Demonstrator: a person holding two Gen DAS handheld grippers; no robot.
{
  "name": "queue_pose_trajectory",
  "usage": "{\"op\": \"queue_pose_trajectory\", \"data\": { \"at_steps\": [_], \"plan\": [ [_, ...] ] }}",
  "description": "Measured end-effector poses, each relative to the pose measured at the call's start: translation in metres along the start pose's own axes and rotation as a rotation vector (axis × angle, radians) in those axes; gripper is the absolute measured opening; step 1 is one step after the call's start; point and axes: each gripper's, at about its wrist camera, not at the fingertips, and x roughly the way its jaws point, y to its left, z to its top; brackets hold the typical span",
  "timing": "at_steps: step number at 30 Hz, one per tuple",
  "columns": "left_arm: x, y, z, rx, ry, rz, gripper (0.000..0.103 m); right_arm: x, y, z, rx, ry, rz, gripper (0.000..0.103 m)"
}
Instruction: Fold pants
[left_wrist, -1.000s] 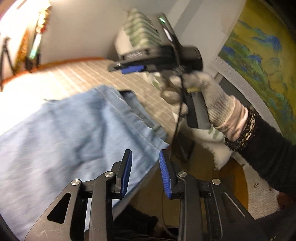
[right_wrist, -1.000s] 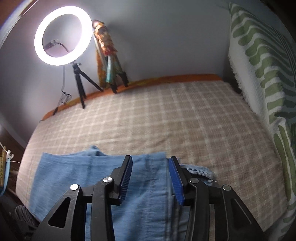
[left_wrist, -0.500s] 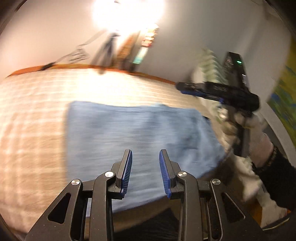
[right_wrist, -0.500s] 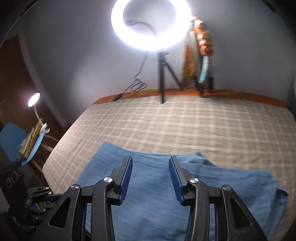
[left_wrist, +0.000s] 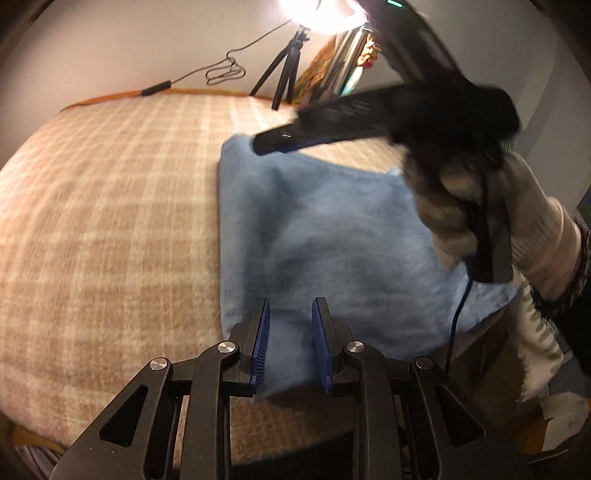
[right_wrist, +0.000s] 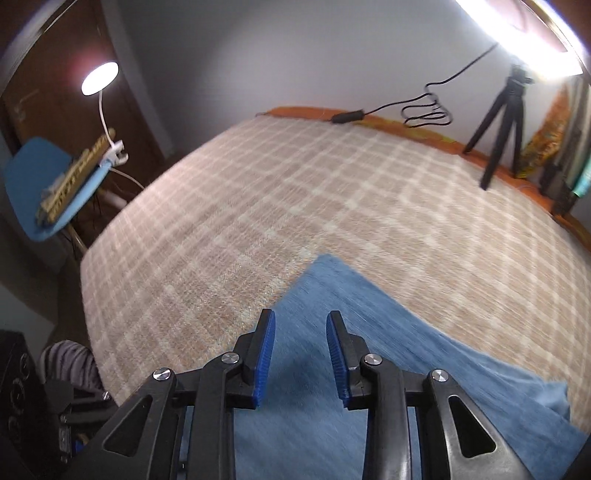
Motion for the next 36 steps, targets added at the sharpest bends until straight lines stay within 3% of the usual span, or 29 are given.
{"op": "queue_pose_trajectory", "data": {
  "at_steps": [8, 9, 11, 15, 18, 20, 26, 30, 33, 36],
  "plan": [
    [-0.014, 0.013, -0.006, -0.066, -0.036, -0.03, 0.022, 0.045, -0.002, 0.012, 0.006, 0.105, -0.004, 0.027],
    [-0.015, 0.015, -0.006, -0.08, -0.04, -0.036, 0.023, 0.049, -0.002, 0.012, 0.014, 0.113, -0.003, 0.027],
    [-0.018, 0.018, -0.005, -0.103, -0.046, -0.042, 0.038, 0.053, -0.002, 0.014, 0.024, 0.113, 0.001, 0.03],
    [-0.013, 0.019, -0.002, -0.111, -0.033, -0.025, 0.041, 0.052, -0.005, 0.019, 0.074, 0.142, 0.015, 0.03],
    [-0.009, 0.025, -0.002, -0.16, -0.025, -0.053, 0.041, 0.045, -0.003, 0.023, 0.119, 0.166, 0.036, 0.038],
    [-0.007, 0.029, -0.001, -0.185, -0.027, -0.066, 0.041, 0.042, 0.0, 0.025, 0.138, 0.194, 0.043, 0.049],
    [-0.007, 0.04, -0.006, -0.257, -0.046, -0.132, 0.034, 0.048, 0.014, 0.026, 0.178, 0.288, -0.016, 0.055],
    [-0.012, 0.031, -0.006, -0.223, -0.067, -0.145, 0.033, 0.065, 0.027, 0.029, 0.179, 0.346, -0.058, 0.06],
    [-0.013, 0.026, -0.002, -0.214, -0.079, -0.149, 0.033, 0.079, 0.041, 0.032, 0.137, 0.385, -0.097, 0.072],
    [-0.012, 0.028, 0.001, -0.219, -0.09, -0.122, 0.033, 0.087, 0.05, 0.031, 0.103, 0.394, -0.135, 0.075]
  ]
}}
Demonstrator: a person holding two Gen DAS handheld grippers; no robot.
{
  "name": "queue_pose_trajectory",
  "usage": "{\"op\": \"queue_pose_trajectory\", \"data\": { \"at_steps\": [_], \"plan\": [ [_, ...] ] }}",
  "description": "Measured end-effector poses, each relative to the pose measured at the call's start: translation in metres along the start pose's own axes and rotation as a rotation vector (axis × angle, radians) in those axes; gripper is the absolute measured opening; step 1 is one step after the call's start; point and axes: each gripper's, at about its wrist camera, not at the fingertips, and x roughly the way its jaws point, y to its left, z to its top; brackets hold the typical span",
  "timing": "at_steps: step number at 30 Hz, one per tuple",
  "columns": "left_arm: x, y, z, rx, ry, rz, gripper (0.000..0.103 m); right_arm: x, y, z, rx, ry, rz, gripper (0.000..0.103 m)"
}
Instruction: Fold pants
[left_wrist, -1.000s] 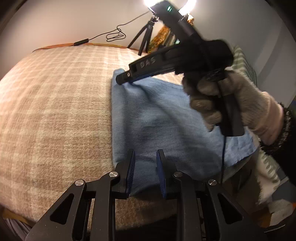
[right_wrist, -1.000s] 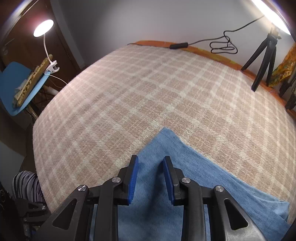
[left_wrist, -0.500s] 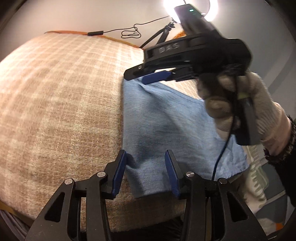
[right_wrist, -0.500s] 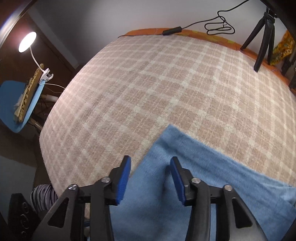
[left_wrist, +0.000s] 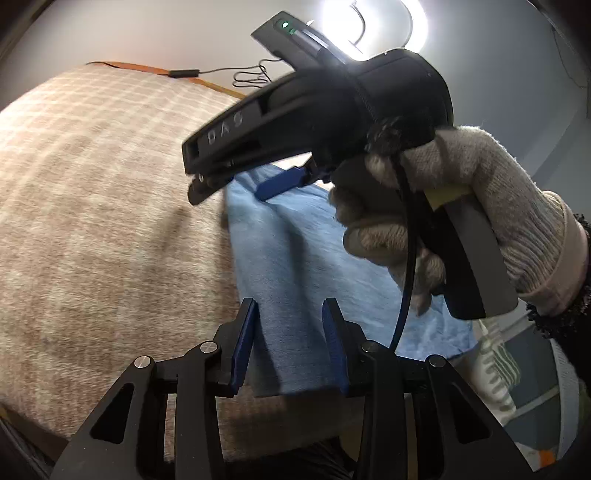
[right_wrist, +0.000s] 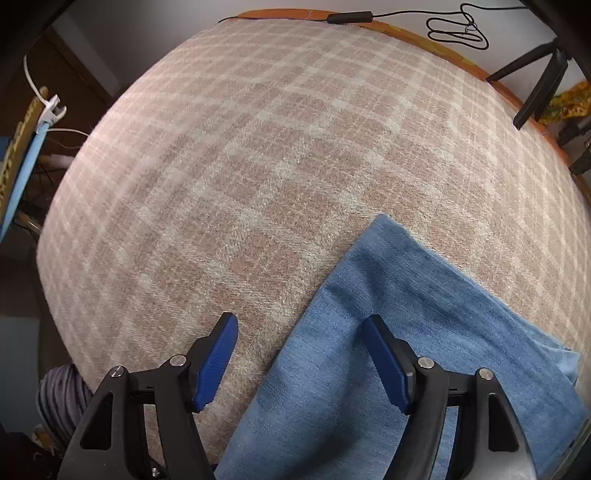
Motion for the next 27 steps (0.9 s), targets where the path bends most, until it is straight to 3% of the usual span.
{"op": "queue_pose_trajectory", "data": {
  "at_steps": [5, 7, 10, 18, 21, 23, 27],
  "plan": [
    [0.009, 0.011, -0.003, -0.054, 0.018, 0.008, 0.038, 0.001, 0.005, 0.004, 0.005, 0.015, -0.015, 0.071],
    [0.011, 0.008, -0.002, -0.044, 0.025, -0.019, 0.035, -0.001, 0.003, 0.006, 0.009, 0.026, -0.013, 0.07],
    [0.01, -0.002, 0.001, -0.006, 0.002, -0.037, 0.021, -0.005, 0.0, 0.008, 0.011, 0.041, -0.001, 0.069],
    [0.002, -0.032, 0.016, 0.069, -0.08, -0.089, 0.016, -0.02, 0.0, 0.001, -0.034, 0.08, 0.004, 0.069],
    [0.005, -0.044, 0.016, 0.105, -0.083, -0.09, 0.016, -0.023, 0.004, -0.012, -0.057, 0.079, -0.022, 0.053],
    [0.009, -0.051, 0.017, 0.129, -0.078, -0.084, 0.016, -0.024, 0.003, -0.019, -0.074, 0.075, -0.043, 0.033],
    [0.007, -0.058, 0.016, 0.159, -0.056, -0.085, 0.017, -0.045, -0.02, -0.032, -0.02, -0.003, 0.046, 0.015]
  ]
}}
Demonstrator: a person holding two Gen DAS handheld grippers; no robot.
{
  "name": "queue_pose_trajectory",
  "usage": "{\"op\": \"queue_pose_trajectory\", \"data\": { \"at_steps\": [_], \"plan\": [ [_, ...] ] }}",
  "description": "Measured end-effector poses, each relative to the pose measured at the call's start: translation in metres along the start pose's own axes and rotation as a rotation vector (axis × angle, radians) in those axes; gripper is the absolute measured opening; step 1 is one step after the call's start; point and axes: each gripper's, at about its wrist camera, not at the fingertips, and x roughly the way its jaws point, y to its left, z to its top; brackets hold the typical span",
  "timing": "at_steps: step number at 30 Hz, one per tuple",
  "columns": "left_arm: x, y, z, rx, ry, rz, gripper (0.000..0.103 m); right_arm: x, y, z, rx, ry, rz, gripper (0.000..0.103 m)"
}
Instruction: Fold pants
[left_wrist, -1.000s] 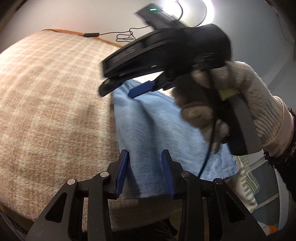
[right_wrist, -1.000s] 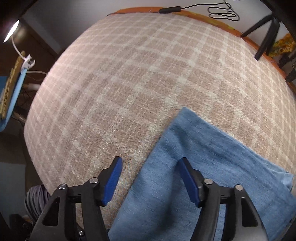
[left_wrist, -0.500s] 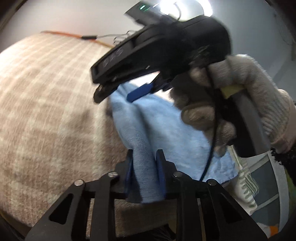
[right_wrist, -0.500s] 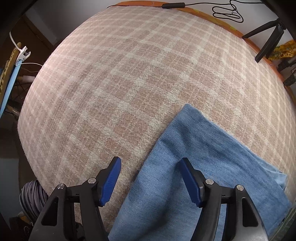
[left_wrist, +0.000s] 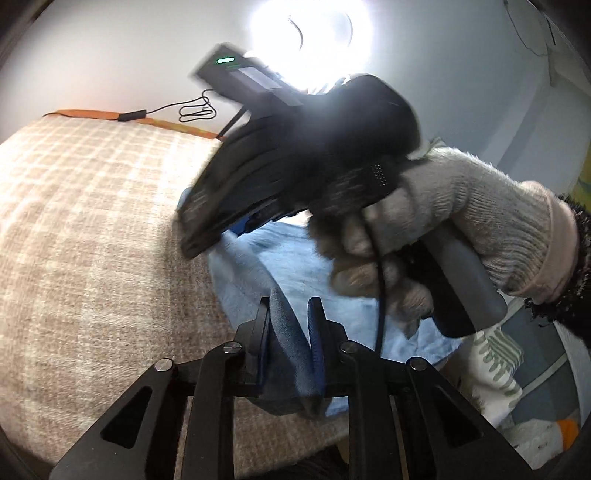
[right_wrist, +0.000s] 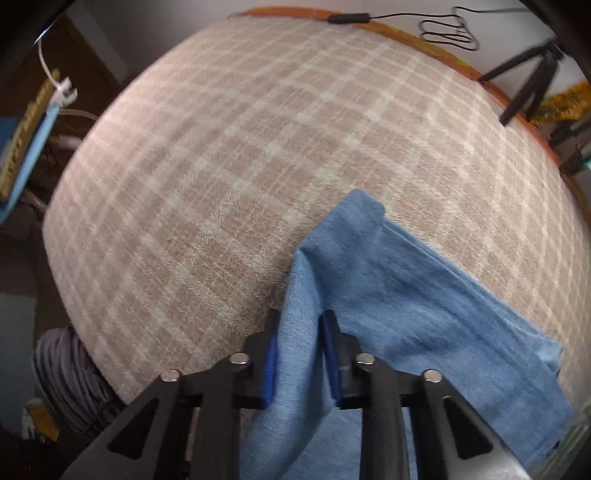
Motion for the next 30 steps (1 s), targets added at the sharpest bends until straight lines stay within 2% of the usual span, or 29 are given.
{"op": "queue_pose_trajectory", "data": {
  "at_steps": [4, 8, 11, 13, 23, 30],
  "plan": [
    [-0.02, -0.006, 0.005, 0.018, 0.01, -0.019, 0.033, -0.032, -0.04, -0.023, 0.137, -0.145, 0.143, 0.008],
    [-0.06, -0.001, 0.012, 0.047, -0.041, -0.043, 0.037, -0.063, -0.073, -0.059, 0.215, -0.295, 0.228, 0.008],
    [-0.063, 0.002, 0.023, 0.07, -0.063, 0.001, 0.037, -0.077, -0.103, -0.077, 0.285, -0.375, 0.267, 0.007],
    [-0.051, 0.006, 0.031, 0.065, -0.042, 0.028, 0.037, -0.082, -0.12, -0.089, 0.339, -0.408, 0.301, 0.007],
    [0.053, -0.025, 0.029, 0.136, 0.143, -0.065, 0.037, -0.116, -0.196, -0.147, 0.466, -0.496, 0.3, 0.007],
    [0.081, -0.063, 0.034, 0.202, 0.182, -0.12, 0.037, -0.133, -0.245, -0.189, 0.552, -0.543, 0.262, 0.006]
  ]
}}
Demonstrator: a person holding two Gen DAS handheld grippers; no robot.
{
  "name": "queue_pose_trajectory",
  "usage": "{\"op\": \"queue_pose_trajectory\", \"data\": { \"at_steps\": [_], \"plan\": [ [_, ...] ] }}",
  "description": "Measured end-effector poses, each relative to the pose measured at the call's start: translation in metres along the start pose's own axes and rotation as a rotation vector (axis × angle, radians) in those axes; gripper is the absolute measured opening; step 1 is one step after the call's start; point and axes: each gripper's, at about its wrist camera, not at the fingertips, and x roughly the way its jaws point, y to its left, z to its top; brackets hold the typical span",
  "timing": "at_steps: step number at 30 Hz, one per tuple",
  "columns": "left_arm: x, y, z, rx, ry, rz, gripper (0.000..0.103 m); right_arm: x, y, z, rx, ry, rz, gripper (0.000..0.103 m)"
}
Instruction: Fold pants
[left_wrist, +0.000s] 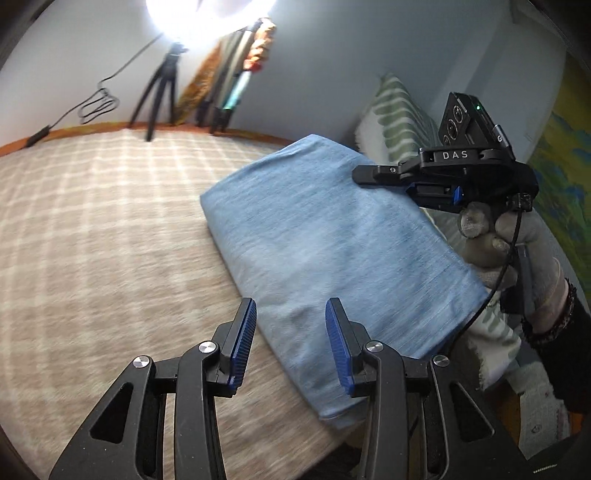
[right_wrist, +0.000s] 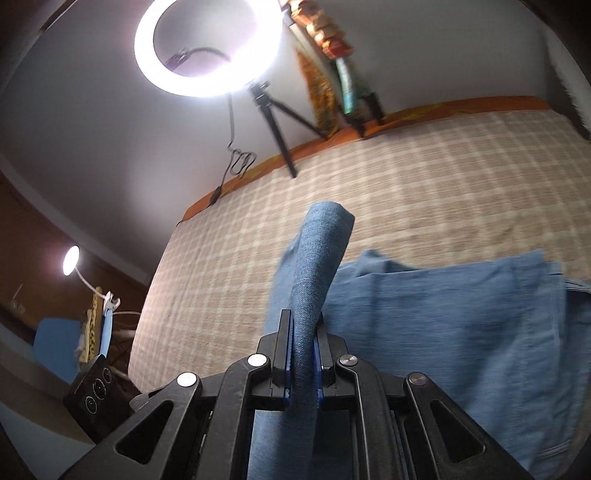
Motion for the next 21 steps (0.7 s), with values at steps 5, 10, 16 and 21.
{"op": "queue_pose_trajectory", "data": {
  "at_steps": [5, 10, 16, 21],
  "plan": [
    [0.019, -0.022, 0.009, 0.061, 0.013, -0.024, 0.037, -0.036, -0.039, 0.006, 0.033, -0.048, -0.076, 0.0],
    [0.044, -0.049, 0.008, 0.148, 0.049, -0.041, 0.037, -0.08, -0.083, 0.009, 0.101, -0.129, -0.122, 0.0],
    [0.063, -0.056, -0.004, 0.176, 0.109, -0.035, 0.037, -0.053, -0.1, -0.009, 0.073, -0.021, -0.004, 0.024],
    [0.068, -0.046, -0.012, 0.154, 0.132, -0.015, 0.037, -0.003, -0.093, -0.031, 0.031, 0.085, 0.037, 0.044]
  ]
}}
